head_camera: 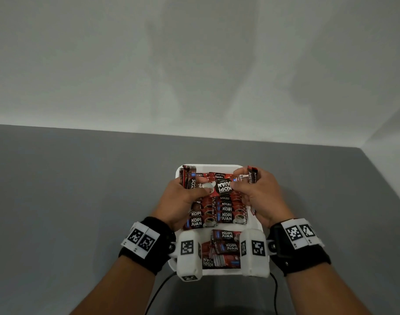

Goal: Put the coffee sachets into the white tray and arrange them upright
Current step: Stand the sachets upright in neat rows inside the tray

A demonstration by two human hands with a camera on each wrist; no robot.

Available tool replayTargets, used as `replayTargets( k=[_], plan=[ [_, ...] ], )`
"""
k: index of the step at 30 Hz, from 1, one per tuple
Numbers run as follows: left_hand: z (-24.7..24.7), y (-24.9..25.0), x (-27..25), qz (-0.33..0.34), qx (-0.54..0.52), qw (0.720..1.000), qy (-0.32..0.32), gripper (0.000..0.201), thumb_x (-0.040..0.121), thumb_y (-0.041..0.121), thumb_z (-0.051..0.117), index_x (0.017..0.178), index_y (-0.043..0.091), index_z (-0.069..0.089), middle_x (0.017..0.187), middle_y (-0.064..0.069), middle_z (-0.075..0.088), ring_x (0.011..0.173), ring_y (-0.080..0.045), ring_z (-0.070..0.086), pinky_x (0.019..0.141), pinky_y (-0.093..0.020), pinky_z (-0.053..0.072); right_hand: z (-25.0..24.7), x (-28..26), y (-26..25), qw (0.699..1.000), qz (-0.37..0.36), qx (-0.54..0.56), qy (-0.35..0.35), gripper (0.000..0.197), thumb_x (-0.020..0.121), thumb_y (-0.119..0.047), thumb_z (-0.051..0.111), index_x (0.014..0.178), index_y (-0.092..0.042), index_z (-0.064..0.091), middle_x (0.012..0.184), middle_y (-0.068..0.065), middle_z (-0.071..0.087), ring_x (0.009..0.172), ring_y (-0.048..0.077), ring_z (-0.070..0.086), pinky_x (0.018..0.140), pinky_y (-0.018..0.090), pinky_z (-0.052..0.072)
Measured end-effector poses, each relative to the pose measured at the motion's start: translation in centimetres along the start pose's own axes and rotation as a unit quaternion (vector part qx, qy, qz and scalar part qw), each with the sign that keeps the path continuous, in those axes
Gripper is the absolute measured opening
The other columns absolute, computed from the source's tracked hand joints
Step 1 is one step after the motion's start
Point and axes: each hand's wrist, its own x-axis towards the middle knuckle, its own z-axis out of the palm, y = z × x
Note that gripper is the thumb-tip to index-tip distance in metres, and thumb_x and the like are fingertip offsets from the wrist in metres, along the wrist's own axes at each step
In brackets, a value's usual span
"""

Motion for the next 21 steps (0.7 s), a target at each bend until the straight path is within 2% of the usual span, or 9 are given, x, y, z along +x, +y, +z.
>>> replayTargets(
  k=[3, 6, 8, 10, 12, 14, 16, 18, 21],
  plan=[
    [0.4, -0.3, 0.1, 0.050, 0.043, 0.997, 0.041, 0.012, 0.088, -0.002, 0.071, 0.095, 0.000, 0.061, 0.080, -0.011, 0.071, 0.056, -0.014, 0.066, 0.051, -0.026, 0.052, 0.8, 0.2, 0.8, 0.995, 0.025, 0.069, 0.063, 0.020, 0.089, -0.011, 0.075, 0.106, -0.005, 0.066, 0.075, 0.004, 0.066, 0.044, 0.003, 0.054, 0.040, 0.018, 0.041],
    [1.2, -0.9, 0.3, 0.105, 0.161, 0.980, 0.046, 0.016, 0.090, 0.017, 0.075, 0.084, 0.007, 0.065, 0.079, -0.013, 0.071, 0.069, -0.025, 0.069, 0.068, -0.041, 0.060, 2.1, 0.2, 1.1, 0.989, 0.040, 0.139, 0.033, 0.021, 0.089, -0.025, 0.076, 0.096, -0.007, 0.067, 0.081, 0.009, 0.066, 0.057, 0.011, 0.060, 0.048, 0.025, 0.047],
    [2.1, -1.0, -0.1, 0.123, 0.191, 0.974, 0.014, 0.012, 0.090, 0.013, 0.075, 0.082, 0.007, 0.067, 0.077, -0.008, 0.072, 0.071, -0.020, 0.069, 0.068, -0.033, 0.057, 3.1, 0.2, 0.7, 0.984, 0.046, 0.172, 0.002, 0.013, 0.092, -0.020, 0.074, 0.090, -0.011, 0.066, 0.077, 0.005, 0.072, 0.065, 0.016, 0.070, 0.053, 0.027, 0.053],
    [2.7, -1.3, -0.2, 0.101, 0.172, 0.979, -0.036, 0.007, 0.087, 0.004, 0.074, 0.088, 0.002, 0.068, 0.085, -0.015, 0.073, 0.080, -0.028, 0.070, 0.076, -0.039, 0.059, 3.9, 0.7, 0.6, 0.986, 0.055, 0.157, 0.017, 0.012, 0.093, -0.014, 0.071, 0.088, -0.014, 0.060, 0.070, -0.001, 0.071, 0.067, 0.016, 0.072, 0.053, 0.026, 0.053],
    [3.0, -1.3, -0.5, 0.048, 0.109, 0.991, -0.067, 0.016, 0.083, 0.002, 0.071, 0.097, -0.003, 0.065, 0.093, -0.026, 0.068, 0.083, -0.036, 0.066, 0.078, -0.049, 0.056, 4.2, 1.3, 0.7, 0.983, 0.078, 0.158, 0.043, 0.011, 0.096, -0.008, 0.063, 0.097, -0.016, 0.056, 0.068, 0.000, 0.067, 0.060, 0.015, 0.069, 0.050, 0.026, 0.051],
    [2.8, -1.1, -0.5, -0.035, -0.014, 0.997, -0.069, 0.025, 0.080, 0.003, 0.060, 0.103, -0.002, 0.067, 0.096, -0.024, 0.064, 0.077, -0.031, 0.064, 0.067, -0.040, 0.055, 3.9, 1.7, 0.7, 0.983, 0.080, 0.154, 0.053, 0.010, 0.099, -0.006, 0.055, 0.105, -0.013, 0.053, 0.069, 0.006, 0.062, 0.053, 0.018, 0.062, 0.049, 0.029, 0.049],
    [2.3, -0.6, -0.4, -0.086, -0.084, 0.991, -0.060, 0.028, 0.088, 0.003, 0.050, 0.111, 0.000, 0.067, 0.097, -0.020, 0.065, 0.070, -0.025, 0.065, 0.060, -0.034, 0.055, 3.2, 1.6, 0.3, 0.988, 0.070, 0.125, 0.048, 0.003, 0.100, -0.008, 0.053, 0.102, -0.011, 0.054, 0.062, 0.008, 0.055, 0.048, 0.021, 0.054, 0.048, 0.030, 0.047],
    [1.8, -0.4, -0.3, -0.097, -0.097, 0.988, -0.071, 0.026, 0.102, 0.009, 0.043, 0.116, 0.003, 0.065, 0.093, -0.017, 0.072, 0.073, -0.025, 0.071, 0.067, -0.039, 0.061, 2.4, 1.5, -0.1, 0.994, 0.046, 0.098, 0.026, 0.009, 0.100, -0.013, 0.057, 0.091, -0.013, 0.057, 0.055, 0.006, 0.047, 0.041, 0.018, 0.044, 0.043, 0.025, 0.041],
    [1.6, -0.3, -0.4, -0.090, -0.074, 0.989, -0.093, 0.029, 0.106, 0.020, 0.045, 0.121, 0.003, 0.063, 0.098, -0.017, 0.075, 0.078, -0.027, 0.074, 0.070, -0.040, 0.061, 1.9, 0.9, -1.1, 0.996, 0.017, 0.083, -0.015, 0.007, 0.095, -0.019, 0.068, 0.091, -0.014, 0.065, 0.058, 0.004, 0.046, 0.043, 0.015, 0.040, 0.043, 0.025, 0.037]
  ],
)
